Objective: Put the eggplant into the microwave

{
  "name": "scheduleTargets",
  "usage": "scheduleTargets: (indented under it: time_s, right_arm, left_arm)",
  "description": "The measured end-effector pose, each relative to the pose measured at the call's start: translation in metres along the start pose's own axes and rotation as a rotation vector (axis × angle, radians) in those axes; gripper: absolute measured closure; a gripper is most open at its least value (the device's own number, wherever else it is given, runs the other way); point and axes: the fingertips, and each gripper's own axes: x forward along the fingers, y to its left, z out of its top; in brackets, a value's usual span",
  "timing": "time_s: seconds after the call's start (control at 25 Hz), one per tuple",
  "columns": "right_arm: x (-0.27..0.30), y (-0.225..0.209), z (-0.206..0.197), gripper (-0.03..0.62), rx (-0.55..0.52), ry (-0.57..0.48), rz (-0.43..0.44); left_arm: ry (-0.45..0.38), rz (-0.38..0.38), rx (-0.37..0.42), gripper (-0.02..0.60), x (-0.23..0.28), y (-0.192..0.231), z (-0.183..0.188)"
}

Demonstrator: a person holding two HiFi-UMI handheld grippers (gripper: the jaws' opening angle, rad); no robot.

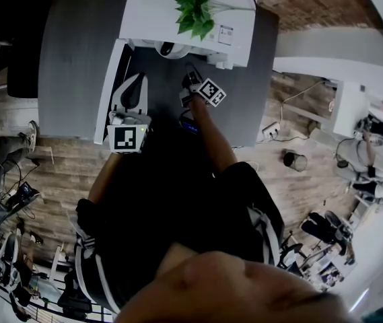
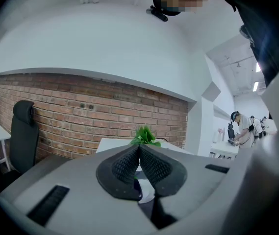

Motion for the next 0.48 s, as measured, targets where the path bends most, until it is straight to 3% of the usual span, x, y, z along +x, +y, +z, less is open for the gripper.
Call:
scheduleTargets:
  time_s: [0.12,0.32,0.48]
  right_arm:
    - [0.001,0.014,-0.007,0.553,-0.194,0.040,-0.026]
    - [-0.001,0.028,-0.024,0.557,-0.511,0.115,-0.154]
    - [0.007,0.033,-0.040,0.557,-0.637,0.169,-0.212]
  left_arm:
    - [-0.006,-0.002,-0.005,0.545,-0.003,0.000,0.001]
    - [-0.006,-0.005,0.004,0.545,-0.008,-0.001,0.002]
    - [-0.002,-0.008,-0.002,0.545,-0.008,0.000,0.000]
